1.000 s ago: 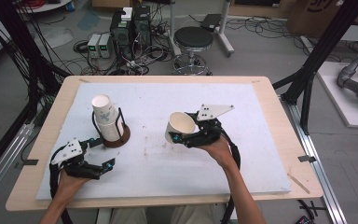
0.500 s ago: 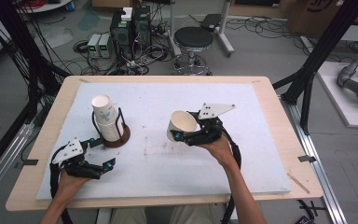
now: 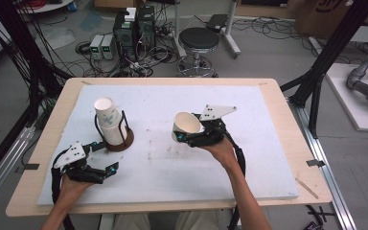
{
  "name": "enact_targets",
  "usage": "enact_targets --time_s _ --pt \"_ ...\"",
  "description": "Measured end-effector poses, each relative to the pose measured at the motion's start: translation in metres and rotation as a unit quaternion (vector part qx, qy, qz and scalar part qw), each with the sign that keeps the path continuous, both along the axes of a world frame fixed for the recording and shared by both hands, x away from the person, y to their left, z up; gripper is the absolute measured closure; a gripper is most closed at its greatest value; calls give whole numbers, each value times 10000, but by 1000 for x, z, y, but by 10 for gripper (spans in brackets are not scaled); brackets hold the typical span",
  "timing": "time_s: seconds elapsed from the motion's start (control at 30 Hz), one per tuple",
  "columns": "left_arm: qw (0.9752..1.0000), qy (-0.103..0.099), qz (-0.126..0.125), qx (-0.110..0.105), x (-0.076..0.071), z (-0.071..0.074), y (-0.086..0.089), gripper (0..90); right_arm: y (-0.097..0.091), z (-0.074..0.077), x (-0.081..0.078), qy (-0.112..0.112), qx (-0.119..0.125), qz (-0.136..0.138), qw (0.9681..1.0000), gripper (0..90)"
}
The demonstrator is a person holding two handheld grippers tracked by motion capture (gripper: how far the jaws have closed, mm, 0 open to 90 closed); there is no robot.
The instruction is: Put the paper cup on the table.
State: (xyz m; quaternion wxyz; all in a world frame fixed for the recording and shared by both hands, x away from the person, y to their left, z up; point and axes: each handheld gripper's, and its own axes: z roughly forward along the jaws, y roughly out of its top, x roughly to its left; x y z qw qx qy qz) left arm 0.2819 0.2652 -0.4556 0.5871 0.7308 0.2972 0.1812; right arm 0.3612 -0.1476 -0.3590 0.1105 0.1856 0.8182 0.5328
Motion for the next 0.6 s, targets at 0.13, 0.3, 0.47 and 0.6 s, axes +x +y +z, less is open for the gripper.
enact_targets --time_s 0.13,0.3,0.47,0.6 --pt "10000 -9 3 9 0 0 0 18 3 -5 3 16 -120 -134 9998 326" --pt "10000 -15 4 19 0 0 0 18 7 -14 8 85 -229 -269 9993 326" --pt "10000 -15 22 2 0 0 0 18 13 -21 13 109 -405 -348 9985 325" --pt "10000 -2 22 3 0 0 0 18 20 -26 16 102 -556 -437 9974 325"
